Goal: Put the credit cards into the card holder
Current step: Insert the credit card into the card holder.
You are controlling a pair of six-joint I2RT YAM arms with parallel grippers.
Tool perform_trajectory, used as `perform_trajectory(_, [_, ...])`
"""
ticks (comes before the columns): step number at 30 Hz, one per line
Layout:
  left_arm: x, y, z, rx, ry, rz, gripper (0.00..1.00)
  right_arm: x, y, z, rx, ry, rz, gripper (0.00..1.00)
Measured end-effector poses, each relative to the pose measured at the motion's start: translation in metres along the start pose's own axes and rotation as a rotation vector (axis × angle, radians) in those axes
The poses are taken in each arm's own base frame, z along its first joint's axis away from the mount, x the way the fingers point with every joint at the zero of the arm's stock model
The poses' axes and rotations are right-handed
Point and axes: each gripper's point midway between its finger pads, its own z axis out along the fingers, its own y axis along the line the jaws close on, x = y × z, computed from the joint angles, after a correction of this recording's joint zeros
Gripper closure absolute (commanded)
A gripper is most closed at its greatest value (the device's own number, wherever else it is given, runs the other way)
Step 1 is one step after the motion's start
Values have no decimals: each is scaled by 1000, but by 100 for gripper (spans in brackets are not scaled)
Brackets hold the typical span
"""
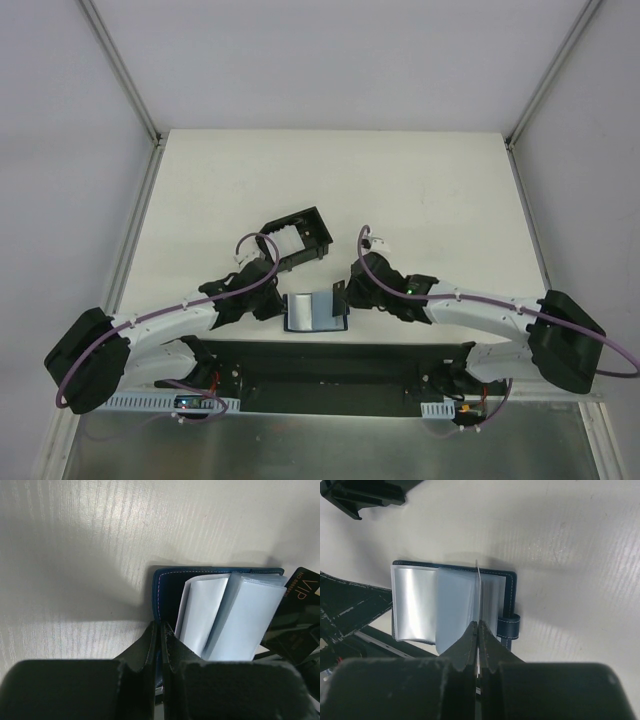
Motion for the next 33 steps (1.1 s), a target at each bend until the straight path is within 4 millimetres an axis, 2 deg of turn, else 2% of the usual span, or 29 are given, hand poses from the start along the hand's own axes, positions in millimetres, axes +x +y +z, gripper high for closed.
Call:
perform_trajectory(9, [-1, -3, 3, 9, -1, -1, 100, 4, 16, 11, -39, 42, -4, 100])
perform_trajectory(16, [-1, -7, 8, 28, 1, -5, 100, 4, 40, 17, -106, 80, -28, 100])
perform_trajectory(21, [1, -10, 11, 47, 3, -23, 100, -6, 68, 13, -223, 54, -34, 100])
perform_trajectory(25, [1, -10, 14, 58, 0, -35, 100, -17, 80, 1, -283, 14, -32, 100])
perform_trajectory(29, [2, -12, 15, 69, 1, -47, 100, -25, 73, -7, -303, -23, -3, 100])
perform_trajectory(33, [1, -14, 17, 81, -1, -54, 100, -9, 46, 7, -255, 10, 26, 100])
